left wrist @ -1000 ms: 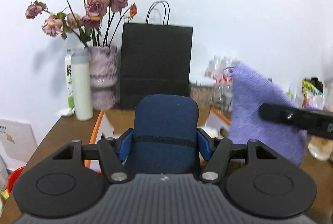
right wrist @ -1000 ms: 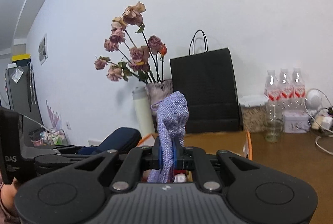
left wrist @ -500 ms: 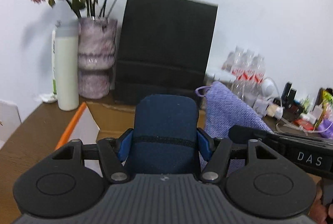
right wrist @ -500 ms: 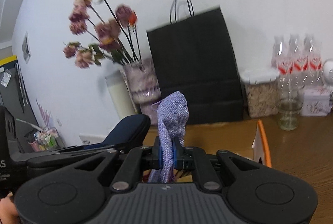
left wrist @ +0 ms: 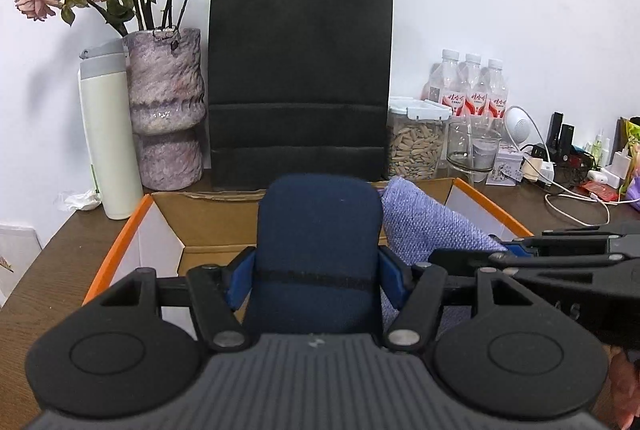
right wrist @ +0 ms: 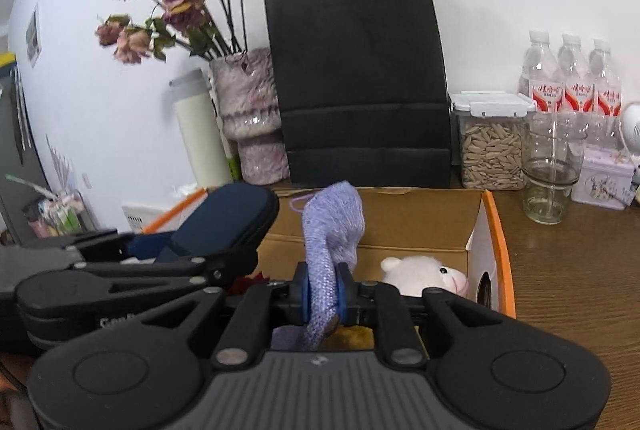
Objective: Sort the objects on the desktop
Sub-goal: 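Carry pouch with left gripper while right gripper carries bag over the box, then open left gripper to drop pouch in box while right gripper releases bag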
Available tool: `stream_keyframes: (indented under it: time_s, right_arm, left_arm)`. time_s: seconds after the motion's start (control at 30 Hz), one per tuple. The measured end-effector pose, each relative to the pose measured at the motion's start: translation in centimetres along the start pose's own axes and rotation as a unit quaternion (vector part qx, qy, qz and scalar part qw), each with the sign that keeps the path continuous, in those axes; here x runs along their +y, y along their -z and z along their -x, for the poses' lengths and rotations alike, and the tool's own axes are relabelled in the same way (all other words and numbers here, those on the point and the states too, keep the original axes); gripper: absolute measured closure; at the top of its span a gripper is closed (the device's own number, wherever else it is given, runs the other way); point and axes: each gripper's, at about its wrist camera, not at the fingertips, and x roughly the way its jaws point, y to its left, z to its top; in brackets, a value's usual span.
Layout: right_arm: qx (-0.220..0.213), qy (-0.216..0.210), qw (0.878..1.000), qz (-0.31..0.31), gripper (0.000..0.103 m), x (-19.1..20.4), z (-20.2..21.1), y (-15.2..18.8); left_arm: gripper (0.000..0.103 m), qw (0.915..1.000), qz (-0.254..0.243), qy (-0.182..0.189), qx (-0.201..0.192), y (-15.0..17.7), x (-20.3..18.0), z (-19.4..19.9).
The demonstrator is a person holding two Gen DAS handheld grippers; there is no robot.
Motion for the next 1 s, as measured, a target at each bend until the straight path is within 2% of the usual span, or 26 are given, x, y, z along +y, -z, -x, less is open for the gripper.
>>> stream_keyframes:
  time_s: [0.1,0.2,0.27,0.3,0.37,0.43,0.47,0.53,0.77,1.0]
  right_arm:
    - [-0.003,0.013,1.0,0.014,0.085,0.4,0.5,-0.1]
    - [-0.007,0.029,0.999,0.028,0.063,0.6,1.1,-0.1]
    - [-0.011,0.041,0.999,0.032,0.043,0.5,1.5,-0.1]
    - [-0.013,0.045,0.998,0.031,0.038,0.4,1.8,-0.1]
    - [-0.017,0.047,0.998,0.027,0.02,0.2,2.2,-0.1]
    - [-0.021,0.048,0.998,0.02,0.011,-0.1,2.6,-0.1]
    - [-0.021,0.046,0.999,0.017,0.007,-0.3,2.9,-0.1]
    - [-0.02,0.046,0.999,0.013,0.002,-0.4,3.2,0.0]
    - [-0.021,0.052,0.998,0.017,0.0,0.1,4.9,0.5]
    - [-0.038,0.048,0.998,0.026,0.0,1.7,9.4,1.5]
  left_arm:
    - [0.037,1.0,0.001,-0.003,-0.007,-0.2,0.1,0.4]
    - [0.036,0.9999,0.01,-0.004,-0.004,-0.4,0.5,0.6]
    - [0.034,0.9999,0.012,-0.005,-0.002,-0.6,0.7,0.8]
    - [0.032,0.9999,0.011,-0.009,-0.005,-0.6,0.7,1.0]
    - [0.025,0.9997,0.005,-0.018,-0.019,-0.7,0.7,1.6]
    - [0.011,0.9991,0.002,-0.027,-0.033,-0.9,0.7,2.4]
    - [0.008,0.9987,0.002,-0.032,-0.04,-1.0,0.7,2.8]
    - [0.001,0.9979,0.005,-0.036,-0.054,-1.1,0.9,3.6]
    - [0.0,0.9968,0.006,-0.04,-0.068,-1.2,0.6,6.4]
    - [0.0,0.9971,0.008,-0.029,-0.07,-0.2,1.1,11.0]
